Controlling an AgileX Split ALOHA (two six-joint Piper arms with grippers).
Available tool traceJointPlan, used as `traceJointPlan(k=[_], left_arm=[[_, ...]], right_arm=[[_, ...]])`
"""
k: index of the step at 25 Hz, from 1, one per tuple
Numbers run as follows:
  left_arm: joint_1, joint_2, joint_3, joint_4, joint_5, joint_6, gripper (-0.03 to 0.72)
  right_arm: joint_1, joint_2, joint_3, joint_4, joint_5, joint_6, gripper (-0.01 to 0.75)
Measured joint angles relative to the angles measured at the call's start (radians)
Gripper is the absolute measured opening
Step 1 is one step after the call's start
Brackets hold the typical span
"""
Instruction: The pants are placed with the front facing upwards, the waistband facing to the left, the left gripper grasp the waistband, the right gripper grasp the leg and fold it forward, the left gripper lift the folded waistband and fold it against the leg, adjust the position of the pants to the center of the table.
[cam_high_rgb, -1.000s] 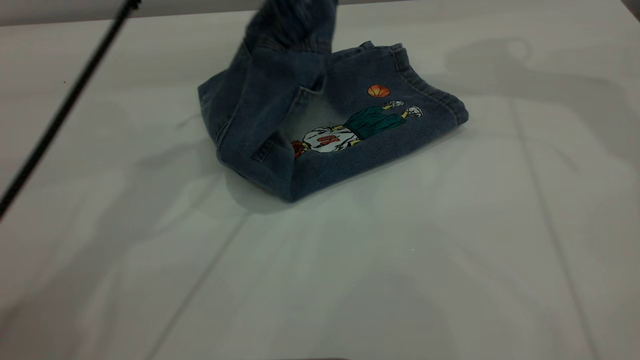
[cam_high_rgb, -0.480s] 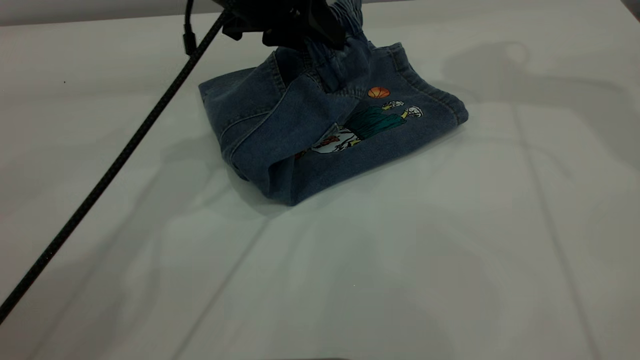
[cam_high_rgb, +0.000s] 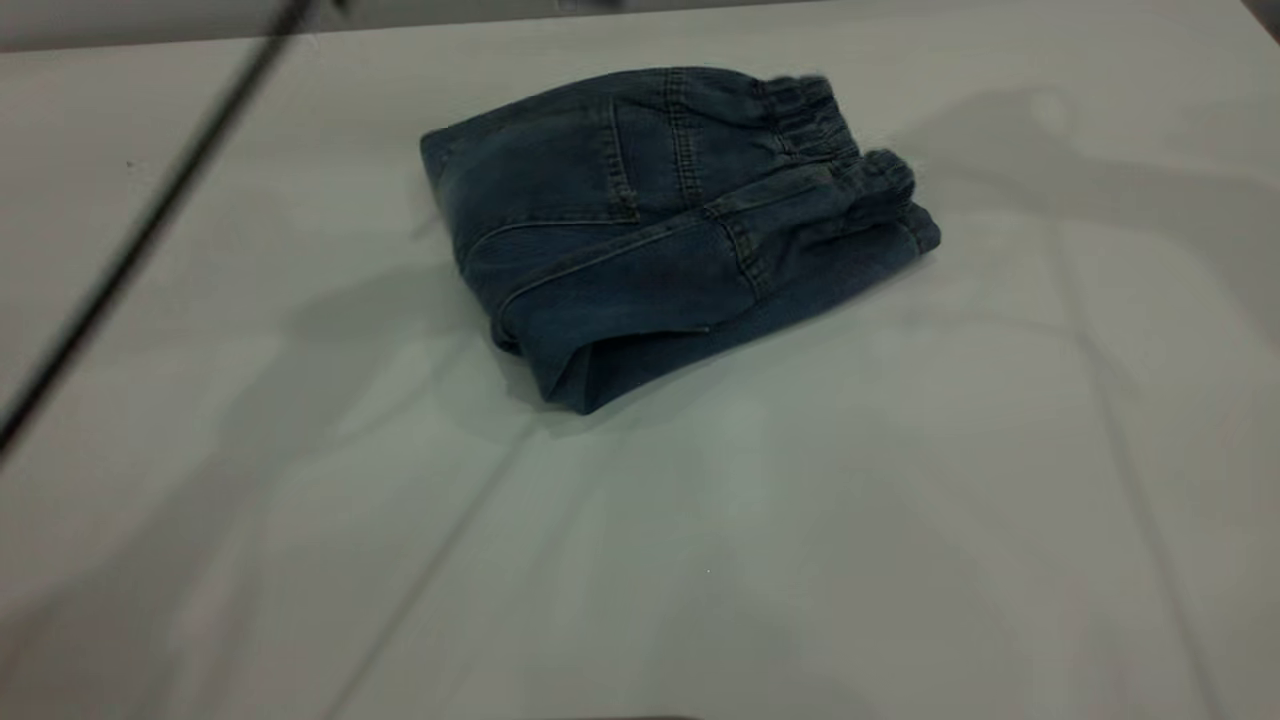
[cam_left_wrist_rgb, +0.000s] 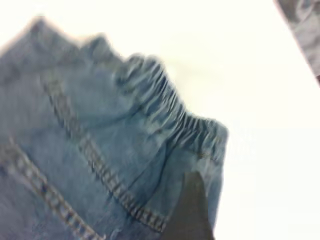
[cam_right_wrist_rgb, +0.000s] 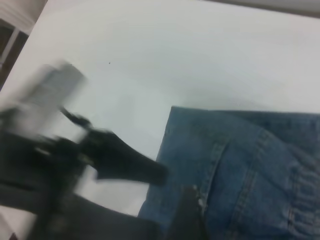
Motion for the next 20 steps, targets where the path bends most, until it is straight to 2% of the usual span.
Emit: traceJointPlan(k=[6, 9, 14, 17, 20], left_arm=[[0.092, -0.266, 0.0, 0.159, 0.031, -0.023, 0.586], [0.159, -0.37, 0.0, 0.187, 0.037, -0.044, 0.586], [0.208, -0.468, 0.0, 0.194, 0.064, -0.053, 0.587], [0.208, -0.481, 0.0, 0.194, 0.088, -0.054, 0.587], [0.208, -0.481, 0.016, 0.19, 0.1, -0.054, 0.587]], right_arm=[[0.02, 0.0, 0.0, -0.021, 0.066, 0.0, 0.533], [0.084, 0.003, 0.0, -0.054, 0.066, 0.016, 0.533], [0.304, 0.065, -0.001, -0.259, -0.084, 0.217, 0.533], [0.433, 0.137, -0.001, -0.474, -0.167, 0.373, 0.53], [0.535, 0.215, -0.027, -0.692, -0.185, 0.549, 0.517]])
